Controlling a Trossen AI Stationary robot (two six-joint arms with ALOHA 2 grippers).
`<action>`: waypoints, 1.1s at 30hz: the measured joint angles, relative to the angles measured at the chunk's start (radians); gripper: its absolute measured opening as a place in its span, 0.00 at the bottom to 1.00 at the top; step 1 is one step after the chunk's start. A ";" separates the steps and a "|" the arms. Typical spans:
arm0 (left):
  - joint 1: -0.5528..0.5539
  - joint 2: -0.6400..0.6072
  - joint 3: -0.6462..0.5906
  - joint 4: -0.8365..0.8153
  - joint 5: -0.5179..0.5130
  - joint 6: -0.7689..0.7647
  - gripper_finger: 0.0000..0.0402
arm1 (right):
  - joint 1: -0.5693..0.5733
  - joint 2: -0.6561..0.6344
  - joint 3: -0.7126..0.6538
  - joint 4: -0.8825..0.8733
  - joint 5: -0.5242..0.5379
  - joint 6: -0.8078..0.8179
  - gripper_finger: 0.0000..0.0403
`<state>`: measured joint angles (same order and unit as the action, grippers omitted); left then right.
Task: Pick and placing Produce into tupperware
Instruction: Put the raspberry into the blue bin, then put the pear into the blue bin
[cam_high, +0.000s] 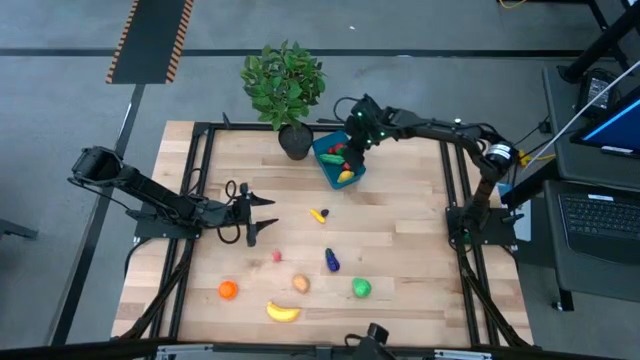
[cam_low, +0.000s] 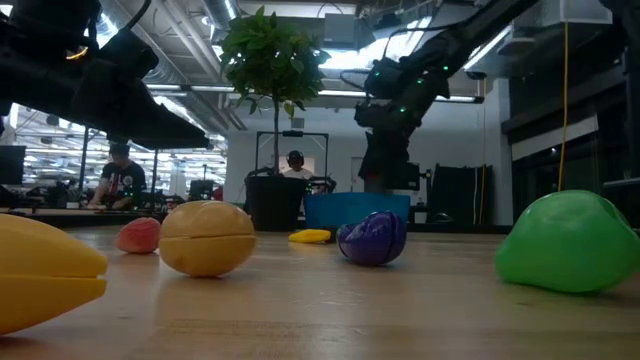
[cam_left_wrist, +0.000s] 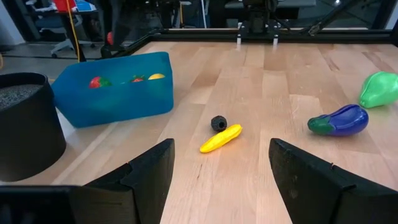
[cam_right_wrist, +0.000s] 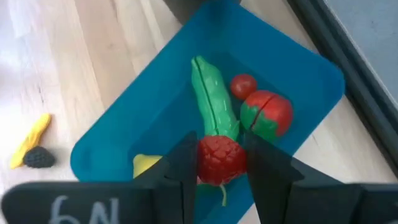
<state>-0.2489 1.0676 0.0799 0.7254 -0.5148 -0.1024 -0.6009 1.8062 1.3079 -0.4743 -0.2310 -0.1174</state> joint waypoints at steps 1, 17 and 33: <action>0.000 0.000 0.000 0.000 0.000 0.000 0.63 | 0.000 0.010 0.015 -0.002 0.000 0.000 0.28; 0.000 0.000 0.000 -0.002 0.000 0.000 0.63 | 0.001 0.139 0.029 -0.039 0.047 -0.004 0.28; 0.000 0.000 0.000 -0.003 0.000 0.000 0.63 | 0.002 0.145 0.029 -0.039 0.056 -0.023 0.49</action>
<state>-0.2489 1.0676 0.0799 0.7229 -0.5149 -0.1027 -0.5987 1.9511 1.3365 -0.5137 -0.1745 -0.1406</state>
